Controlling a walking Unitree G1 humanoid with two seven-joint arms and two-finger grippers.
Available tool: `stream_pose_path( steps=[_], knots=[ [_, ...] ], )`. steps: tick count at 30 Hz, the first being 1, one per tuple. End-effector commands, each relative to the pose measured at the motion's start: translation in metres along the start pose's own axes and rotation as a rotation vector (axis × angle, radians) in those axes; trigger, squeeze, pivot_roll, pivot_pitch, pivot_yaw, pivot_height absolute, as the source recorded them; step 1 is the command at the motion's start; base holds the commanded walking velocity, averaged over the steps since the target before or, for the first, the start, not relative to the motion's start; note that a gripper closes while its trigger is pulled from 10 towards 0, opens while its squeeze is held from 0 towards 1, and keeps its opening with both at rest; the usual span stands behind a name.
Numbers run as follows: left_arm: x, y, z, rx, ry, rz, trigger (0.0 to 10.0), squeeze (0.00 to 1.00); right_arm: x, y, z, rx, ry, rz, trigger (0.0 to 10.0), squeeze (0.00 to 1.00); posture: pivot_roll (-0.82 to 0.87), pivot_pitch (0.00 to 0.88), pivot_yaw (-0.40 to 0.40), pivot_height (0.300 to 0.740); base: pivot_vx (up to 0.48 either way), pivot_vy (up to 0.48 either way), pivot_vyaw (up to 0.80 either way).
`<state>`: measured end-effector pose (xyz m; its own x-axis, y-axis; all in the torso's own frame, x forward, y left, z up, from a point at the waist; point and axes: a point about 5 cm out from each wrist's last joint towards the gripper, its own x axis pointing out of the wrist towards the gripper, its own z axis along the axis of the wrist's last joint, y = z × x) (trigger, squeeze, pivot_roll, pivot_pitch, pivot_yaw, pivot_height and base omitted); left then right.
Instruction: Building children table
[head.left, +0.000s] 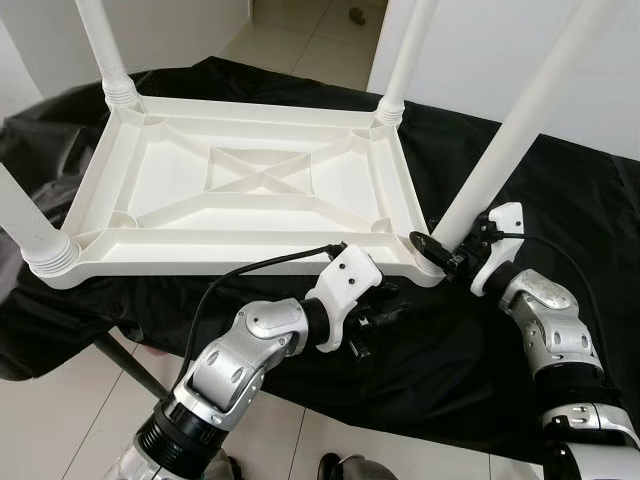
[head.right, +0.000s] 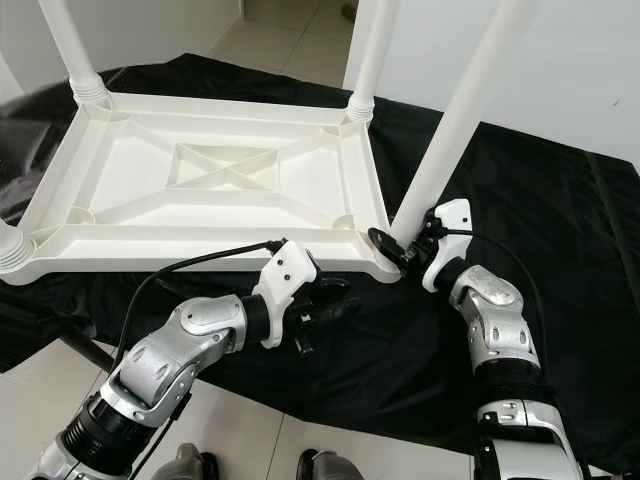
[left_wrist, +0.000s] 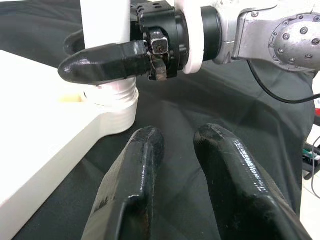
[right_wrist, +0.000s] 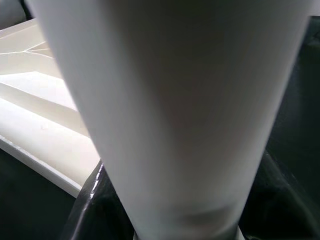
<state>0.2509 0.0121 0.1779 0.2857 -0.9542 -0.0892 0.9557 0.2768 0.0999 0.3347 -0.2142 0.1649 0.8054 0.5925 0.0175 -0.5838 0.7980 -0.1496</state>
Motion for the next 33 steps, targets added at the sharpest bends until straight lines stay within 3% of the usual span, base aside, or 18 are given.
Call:
stream_pose_path(
  steps=[1, 5, 6, 11, 13, 18, 22, 24, 33],
  knots=[
    [0.0, -0.003, -0.001, -0.009, 0.005, -0.017, 10.0, 0.0, -0.003, 0.002, -0.012, 0.023, 0.041, 0.014, 0.0, 0.0, 0.08, 0.143, -0.078, 0.74, 0.0, 0.0, 0.0],
    [0.001, -0.003, -0.001, -0.01, 0.004, -0.019, 10.0, 0.0, -0.005, -0.001, -0.013, 0.017, 0.043, -0.014, 0.0, 0.0, 0.07, 0.144, -0.077, 0.74, 0.0, 0.0, 0.0],
    [0.001, -0.004, -0.001, -0.011, 0.003, -0.02, 10.0, 0.0, -0.005, -0.003, -0.013, 0.024, 0.043, -0.035, 10.0, 0.0, 0.07, 0.145, -0.079, 0.74, 0.0, 0.0, 0.0],
    [0.002, -0.004, -0.001, -0.013, 0.0, -0.023, 10.0, 0.0, -0.006, -0.007, -0.012, 0.027, 0.063, -0.128, 10.0, 0.0, 0.06, 0.148, -0.082, 0.74, 0.0, 0.0, 0.0],
    [0.003, -0.005, -0.001, -0.016, -0.002, -0.022, 10.0, 0.0, -0.005, -0.007, -0.011, 0.049, 0.056, -0.227, 10.0, 0.0, 0.06, 0.153, -0.085, 0.74, 0.0, 0.0, 0.0],
    [0.003, -0.005, -0.001, -0.02, -0.004, -0.022, 10.0, 0.0, -0.004, -0.005, -0.01, 0.064, 0.046, -0.293, 10.0, 0.0, 0.05, 0.158, -0.084, 0.74, 0.0, 0.0, 0.0],
    [0.003, -0.008, -0.003, -0.031, -0.002, -0.029, 10.0, 0.0, 0.003, 0.003, -0.003, 0.098, -0.003, -0.486, 10.0, 0.0, 0.05, 0.164, -0.081, 0.74, 0.0, 0.0, 0.0],
    [0.003, -0.008, -0.003, -0.031, -0.002, -0.029, 10.0, 0.0, 0.003, 0.003, -0.003, 0.098, -0.003, -0.486, 10.0, 0.0, 0.05, 0.164, -0.081, 0.74, 0.0, 0.0, 0.0],
    [0.003, -0.01, -0.004, -0.035, 0.003, -0.038, 10.0, 0.0, 0.002, 0.022, 0.002, 0.12, -0.042, -0.801, 10.0, 0.0, 0.05, 0.171, -0.08, 0.74, 0.0, 0.0, 0.0]
  ],
)
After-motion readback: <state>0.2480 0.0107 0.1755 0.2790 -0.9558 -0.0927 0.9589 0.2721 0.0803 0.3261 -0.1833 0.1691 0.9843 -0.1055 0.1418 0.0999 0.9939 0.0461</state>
